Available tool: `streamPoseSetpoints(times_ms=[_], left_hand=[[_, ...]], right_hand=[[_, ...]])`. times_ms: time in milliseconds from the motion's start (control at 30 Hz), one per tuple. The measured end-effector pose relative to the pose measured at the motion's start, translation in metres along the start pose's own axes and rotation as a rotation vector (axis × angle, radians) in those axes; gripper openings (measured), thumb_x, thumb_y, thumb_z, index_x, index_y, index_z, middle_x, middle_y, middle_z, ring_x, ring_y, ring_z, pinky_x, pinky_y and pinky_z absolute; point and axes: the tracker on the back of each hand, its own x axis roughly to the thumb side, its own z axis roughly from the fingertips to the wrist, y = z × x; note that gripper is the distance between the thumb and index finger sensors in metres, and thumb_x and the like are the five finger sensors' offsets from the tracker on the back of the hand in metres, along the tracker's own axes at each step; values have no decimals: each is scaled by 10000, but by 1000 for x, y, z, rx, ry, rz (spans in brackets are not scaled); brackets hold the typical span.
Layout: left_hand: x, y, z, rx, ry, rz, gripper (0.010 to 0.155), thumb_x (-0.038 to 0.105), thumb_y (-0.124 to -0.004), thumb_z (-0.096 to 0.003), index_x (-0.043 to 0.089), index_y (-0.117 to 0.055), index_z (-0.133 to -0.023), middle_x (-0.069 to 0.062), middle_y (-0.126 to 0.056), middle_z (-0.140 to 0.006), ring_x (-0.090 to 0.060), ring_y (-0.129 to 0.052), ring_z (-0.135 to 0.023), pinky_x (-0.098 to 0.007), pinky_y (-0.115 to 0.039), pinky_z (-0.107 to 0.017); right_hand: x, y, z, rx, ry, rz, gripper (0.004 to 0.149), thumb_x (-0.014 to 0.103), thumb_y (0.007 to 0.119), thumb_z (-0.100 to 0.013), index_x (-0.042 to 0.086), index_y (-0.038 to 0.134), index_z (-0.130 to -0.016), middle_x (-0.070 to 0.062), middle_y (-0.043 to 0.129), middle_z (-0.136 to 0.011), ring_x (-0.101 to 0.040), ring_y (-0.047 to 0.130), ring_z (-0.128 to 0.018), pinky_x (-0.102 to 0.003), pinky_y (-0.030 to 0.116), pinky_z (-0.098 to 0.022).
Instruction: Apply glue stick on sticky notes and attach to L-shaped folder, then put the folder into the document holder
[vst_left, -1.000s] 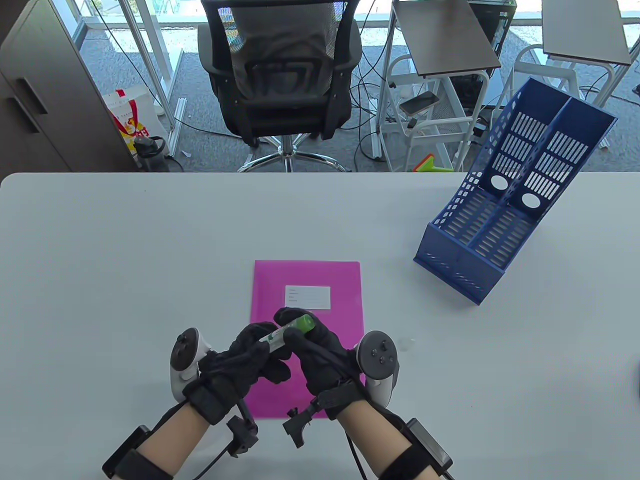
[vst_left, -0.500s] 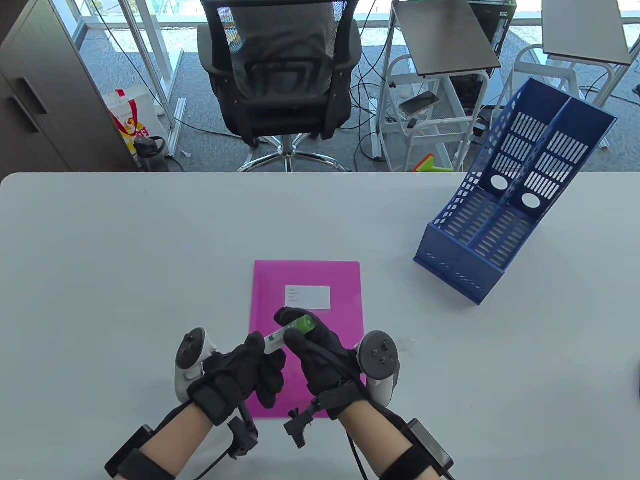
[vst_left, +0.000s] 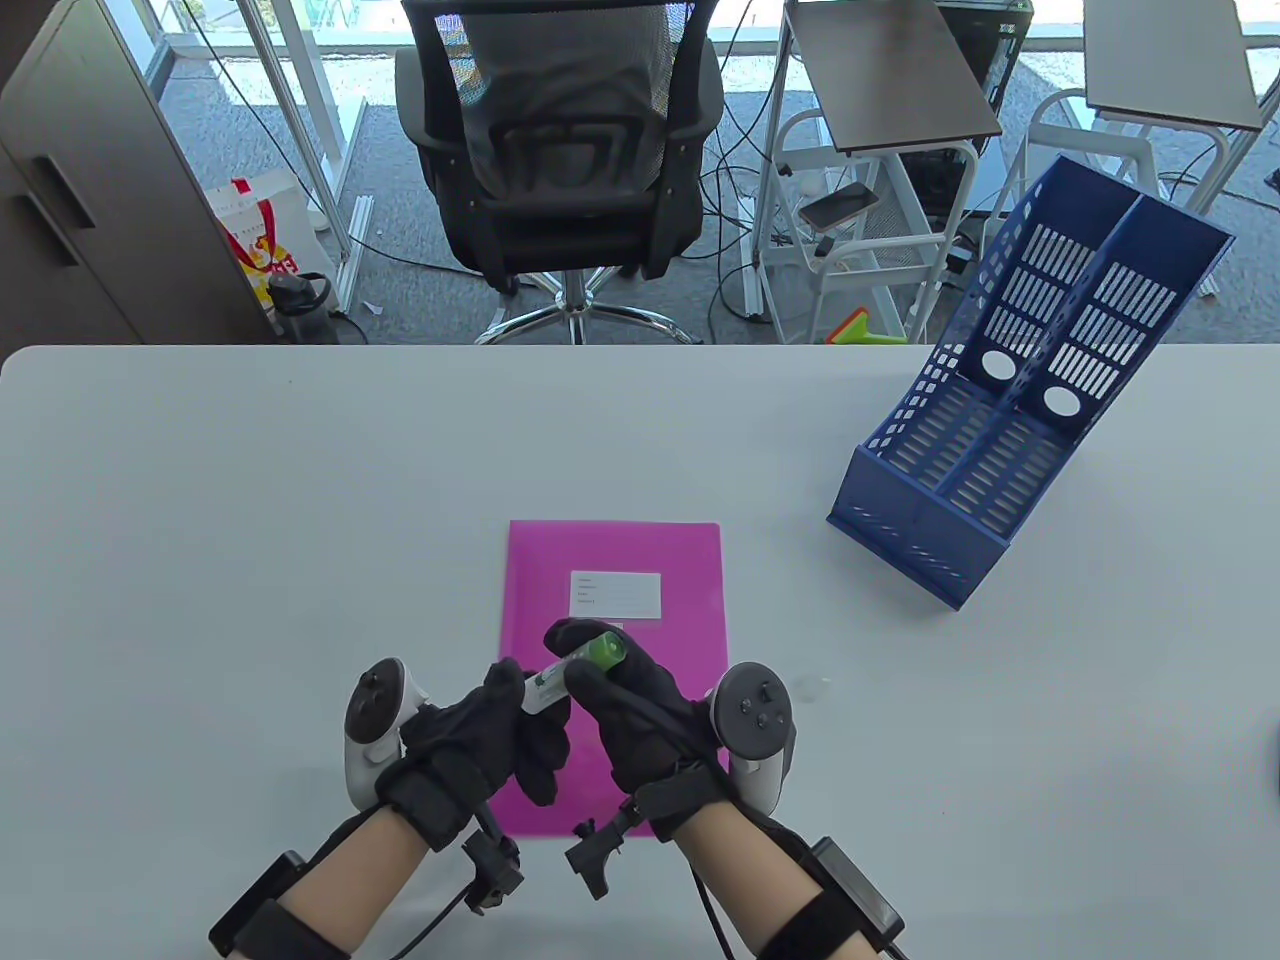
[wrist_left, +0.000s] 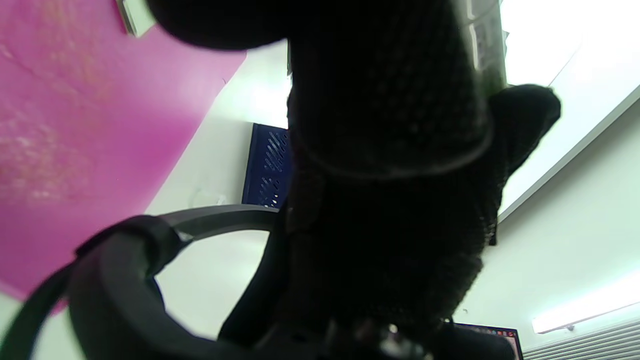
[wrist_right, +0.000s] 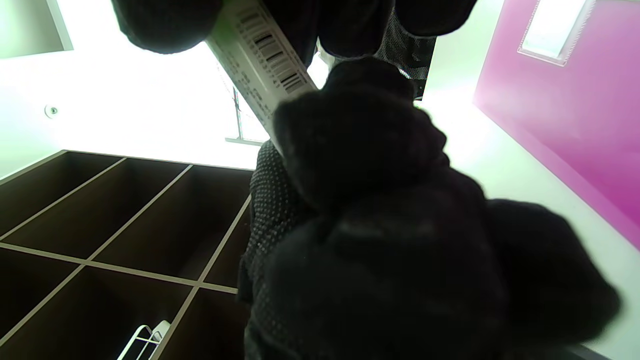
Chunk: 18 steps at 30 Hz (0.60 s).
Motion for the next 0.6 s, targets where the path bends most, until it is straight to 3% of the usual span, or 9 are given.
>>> streamPoseSetpoints(times_ms=[67, 100, 133, 167, 233, 333, 500, 600], left_hand=[[-1, 1, 0, -29, -3, -3, 628, 535, -438, -561, 53, -757, -806, -50, -990, -489, -59, -1059, -211, -287, -876, -249], [0, 0, 0, -32, -24, -1, 614, 549, -479, -563, 67, -683, -885, -52, -962, -613, -70, -1067, -328, -291, -872, -327], [0, -1, 0, -33, -37, 6, 633, 562, -576, -558, 119, -505, -1005, -31, -868, -795, -66, -1045, -485, -297, -854, -427], [3, -1, 0, -20, -41, 6, 673, 541, -668, -542, 152, -417, -1030, -25, -798, -876, -70, -1020, -559, -303, -839, -479], [7, -2, -1, -10, -59, -76, 597, 469, -734, -529, 189, -486, -994, -9, -817, -859, -19, -1035, -525, -267, -866, -457], [8, -2, 0, 44, -78, -121, 588, 472, -721, -514, 149, -553, -976, -2, -880, -787, 9, -1062, -457, -239, -895, -404], [3, -4, 1, 10, -54, -29, 590, 486, -503, -566, 24, -704, -872, -46, -972, -547, -45, -1074, -265, -276, -890, -282], [-2, -4, 1, -9, -11, 36, 632, 522, -454, -569, 25, -791, -765, -36, -994, -412, -38, -1048, -129, -277, -881, -188]], right_hand=[[0, -1, -1, -12, -5, 17, 509, 500, 698, -555, 262, 633, -999, 6, 693, -1051, -314, 581, -1046, -592, 510, -738], [0, -3, -1, -26, -5, 33, 510, 512, 701, -555, 259, 641, -994, 11, 703, -1042, -311, 589, -1041, -587, 516, -738], [1, -4, -1, -35, -4, 37, 509, 514, 706, -553, 259, 645, -989, 12, 704, -1038, -309, 592, -1039, -585, 515, -739], [1, -6, -1, -50, -8, 39, 510, 516, 707, -551, 261, 644, -988, 13, 705, -1038, -308, 593, -1039, -582, 519, -738], [1, -7, -1, -53, -3, 22, 511, 518, 708, -549, 260, 646, -986, 15, 708, -1034, -307, 593, -1038, -582, 517, -739], [2, -7, -1, -49, -4, 17, 509, 510, 713, -545, 262, 645, -985, 16, 705, -1035, -308, 594, -1037, -580, 520, -738], [1, -3, -1, -14, -3, -1, 508, 493, 707, -542, 274, 631, -994, 17, 690, -1051, -305, 582, -1048, -585, 518, -738], [2, -2, -2, 35, 8, -26, 505, 469, 717, -532, 277, 636, -992, 4, 689, -1057, -317, 588, -1047, -598, 518, -732]])
